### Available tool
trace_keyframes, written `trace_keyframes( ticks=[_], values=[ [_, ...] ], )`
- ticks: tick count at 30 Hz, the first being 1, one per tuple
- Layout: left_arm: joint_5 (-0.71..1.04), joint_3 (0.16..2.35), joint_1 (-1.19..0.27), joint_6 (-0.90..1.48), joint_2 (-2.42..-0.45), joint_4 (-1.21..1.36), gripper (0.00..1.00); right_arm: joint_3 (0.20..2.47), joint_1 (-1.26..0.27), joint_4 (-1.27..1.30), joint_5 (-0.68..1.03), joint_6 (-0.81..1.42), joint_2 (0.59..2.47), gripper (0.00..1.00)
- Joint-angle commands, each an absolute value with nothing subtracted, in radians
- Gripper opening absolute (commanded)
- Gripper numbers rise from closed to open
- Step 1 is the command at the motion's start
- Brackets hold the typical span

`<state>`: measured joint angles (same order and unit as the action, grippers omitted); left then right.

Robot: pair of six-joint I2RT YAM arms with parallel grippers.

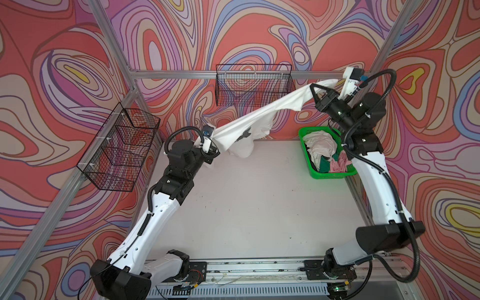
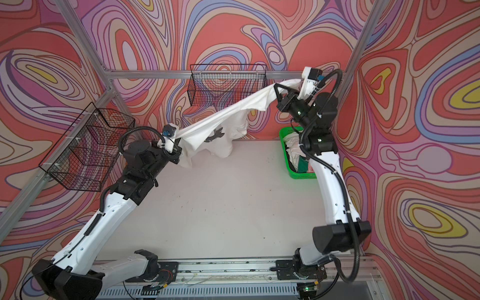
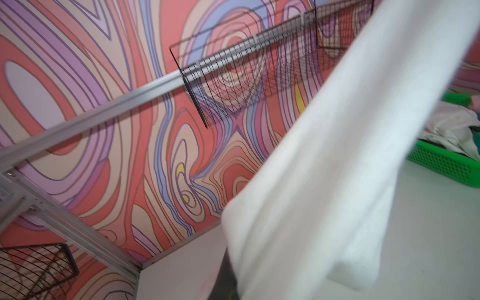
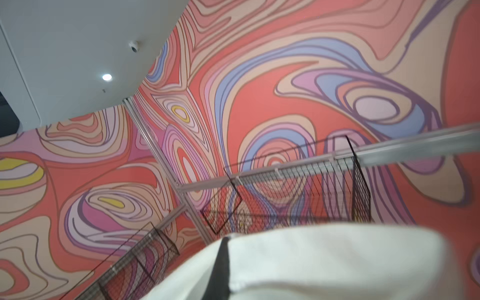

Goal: Fold and stack the t-shirts

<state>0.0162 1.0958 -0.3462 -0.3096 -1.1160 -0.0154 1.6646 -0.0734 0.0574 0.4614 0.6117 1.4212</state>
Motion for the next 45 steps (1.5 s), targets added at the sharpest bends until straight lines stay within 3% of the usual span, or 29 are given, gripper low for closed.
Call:
trace_keyframes(
  ticks=[1, 7, 11, 14, 15, 17, 18, 19, 25, 32, 37, 40, 45],
  values=[
    [0.018, 0.915, -0.396, -0.240, -1.099, -0.021, 0.00, 1.361, -0.044, 0.258, 0.293, 0.618, 1.241, 0.00],
    [-0.163, 0.769, -0.685, -0.053, -1.212, -0.001, 0.00, 1.006, -0.043, 0.221, 0.209, 0.675, 1.046, 0.00],
    [-0.100, 0.754, -0.707, 0.213, -1.309, -0.054, 0.03, 0.915, -0.046, 0.124, 0.138, 0.703, 0.987, 0.00],
    [-0.134, 0.648, -0.728, 0.334, -1.284, 0.026, 0.20, 0.890, -0.045, 0.074, 0.153, 0.702, 0.980, 0.00],
    [-0.142, 0.634, -0.730, 0.382, -1.264, 0.028, 0.31, 0.879, -0.043, 0.065, 0.163, 0.704, 0.980, 0.00],
    [-0.141, 0.635, -0.730, 0.461, -1.212, -0.021, 0.66, 0.868, -0.044, 0.051, 0.158, 0.701, 0.975, 0.00],
    [-0.151, 0.641, -0.729, 0.500, -1.179, -0.061, 0.98, 0.861, -0.043, 0.058, 0.161, 0.701, 0.970, 0.00],
    [-0.170, 0.645, -0.730, 0.554, -1.141, -0.106, 1.00, 0.859, -0.045, 0.059, 0.161, 0.702, 0.971, 0.00],
    [-0.044, 0.542, -0.790, 0.903, -0.895, -0.172, 1.00, 0.901, -0.045, 0.064, 0.181, 0.717, 1.016, 0.00],
    [-0.346, 0.403, -1.104, 1.183, -0.721, -0.167, 1.00, 0.929, -0.046, 0.070, 0.204, 0.750, 1.059, 0.00],
    [-0.348, 0.392, -1.186, 1.386, -0.984, 0.016, 0.99, 0.942, -0.046, 0.069, 0.201, 0.760, 1.065, 0.00],
    [-0.350, 0.404, -1.190, 1.452, -1.135, 0.096, 0.92, 0.948, -0.045, 0.072, 0.216, 0.765, 1.068, 0.00],
    [-0.446, 0.502, -1.186, 1.371, -1.285, 0.078, 0.87, 0.944, -0.046, 0.071, 0.234, 0.771, 1.067, 0.00]
  ],
)
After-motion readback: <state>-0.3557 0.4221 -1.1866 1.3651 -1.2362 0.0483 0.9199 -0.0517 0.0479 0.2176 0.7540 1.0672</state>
